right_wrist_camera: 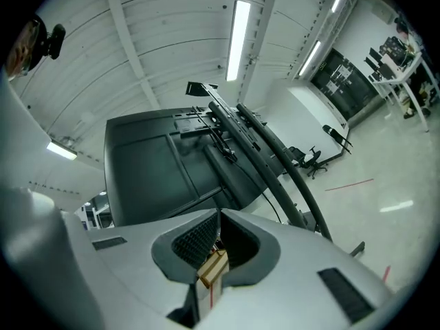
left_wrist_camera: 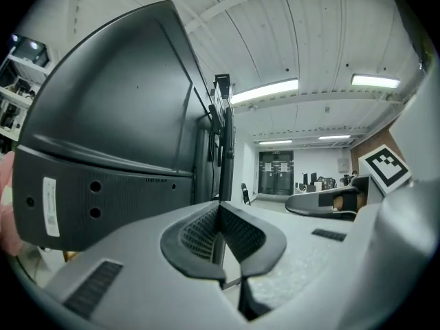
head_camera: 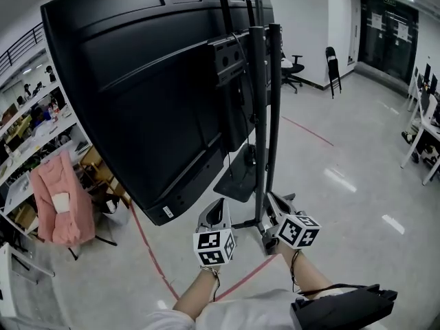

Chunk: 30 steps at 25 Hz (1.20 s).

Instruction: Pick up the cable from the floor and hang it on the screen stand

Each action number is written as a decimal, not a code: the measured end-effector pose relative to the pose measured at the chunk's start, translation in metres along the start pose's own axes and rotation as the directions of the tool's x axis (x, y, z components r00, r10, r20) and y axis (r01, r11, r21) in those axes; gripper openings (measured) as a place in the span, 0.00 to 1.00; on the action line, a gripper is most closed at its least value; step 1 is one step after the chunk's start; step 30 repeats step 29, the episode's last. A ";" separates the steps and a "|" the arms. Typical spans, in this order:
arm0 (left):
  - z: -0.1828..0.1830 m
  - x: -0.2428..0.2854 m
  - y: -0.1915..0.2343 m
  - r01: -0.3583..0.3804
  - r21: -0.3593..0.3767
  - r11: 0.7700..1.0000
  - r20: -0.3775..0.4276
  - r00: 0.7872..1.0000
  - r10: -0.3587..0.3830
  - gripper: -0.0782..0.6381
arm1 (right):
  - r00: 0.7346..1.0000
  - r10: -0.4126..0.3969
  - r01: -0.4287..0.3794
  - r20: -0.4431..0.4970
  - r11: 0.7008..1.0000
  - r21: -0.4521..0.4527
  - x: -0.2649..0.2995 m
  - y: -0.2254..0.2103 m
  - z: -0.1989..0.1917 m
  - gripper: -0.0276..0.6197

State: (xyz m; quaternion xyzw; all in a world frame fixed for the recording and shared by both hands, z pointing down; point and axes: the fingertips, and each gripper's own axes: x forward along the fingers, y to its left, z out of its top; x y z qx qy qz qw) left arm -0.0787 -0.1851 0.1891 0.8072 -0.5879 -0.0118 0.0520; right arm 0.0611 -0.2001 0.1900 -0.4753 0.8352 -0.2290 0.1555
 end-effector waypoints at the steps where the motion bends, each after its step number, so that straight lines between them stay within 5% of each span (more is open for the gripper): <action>1: 0.001 0.000 -0.002 0.004 0.002 1.000 0.004 1.000 -0.004 0.11 | 1.000 0.002 -0.002 -0.003 1.000 -0.012 -0.001 0.003 0.001 0.09; 7: 0.006 0.000 -0.016 0.026 0.001 1.000 0.018 0.999 -0.026 0.11 | 0.999 0.008 -0.017 -0.049 0.986 -0.166 -0.003 0.018 -0.002 0.07; 30: 0.014 0.014 -0.008 0.043 -0.016 0.999 0.024 0.999 -0.043 0.11 | 0.999 -0.033 0.029 -0.023 0.983 -0.181 0.012 0.014 0.010 0.07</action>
